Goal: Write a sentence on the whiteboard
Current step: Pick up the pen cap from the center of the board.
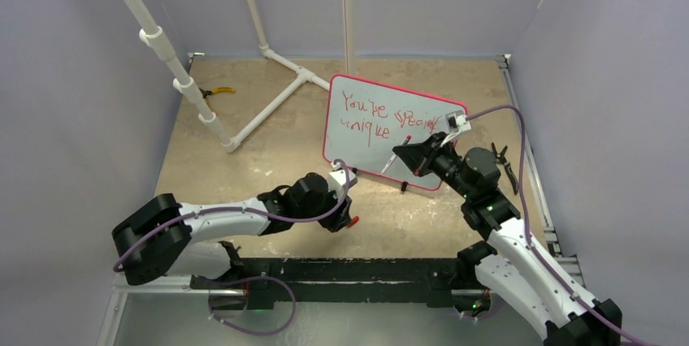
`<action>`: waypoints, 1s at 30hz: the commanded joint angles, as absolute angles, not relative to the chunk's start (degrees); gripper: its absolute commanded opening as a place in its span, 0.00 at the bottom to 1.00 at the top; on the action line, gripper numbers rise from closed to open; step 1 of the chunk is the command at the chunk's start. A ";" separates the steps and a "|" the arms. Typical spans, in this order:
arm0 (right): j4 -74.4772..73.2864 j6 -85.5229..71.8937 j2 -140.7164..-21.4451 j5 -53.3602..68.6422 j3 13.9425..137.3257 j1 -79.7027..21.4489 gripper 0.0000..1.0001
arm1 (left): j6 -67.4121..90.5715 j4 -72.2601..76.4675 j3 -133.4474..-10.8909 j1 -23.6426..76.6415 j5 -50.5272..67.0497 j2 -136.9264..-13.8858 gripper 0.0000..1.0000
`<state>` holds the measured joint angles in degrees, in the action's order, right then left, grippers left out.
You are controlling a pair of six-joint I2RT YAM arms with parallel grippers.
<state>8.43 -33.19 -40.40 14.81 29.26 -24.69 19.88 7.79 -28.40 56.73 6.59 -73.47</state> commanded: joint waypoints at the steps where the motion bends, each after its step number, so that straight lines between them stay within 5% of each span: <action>1: 7.86 -31.99 -38.22 13.39 31.10 -24.77 0.00 | 18.90 7.61 -32.29 58.40 4.46 -75.74 0.45; 15: 7.92 -31.66 -37.45 13.83 30.24 -24.78 0.00 | 17.95 3.37 -39.82 63.62 -6.86 -86.51 0.49; 30: 7.40 -31.21 -37.15 13.06 29.96 -24.77 0.00 | 18.30 -1.75 -39.91 68.38 -11.60 -87.72 0.38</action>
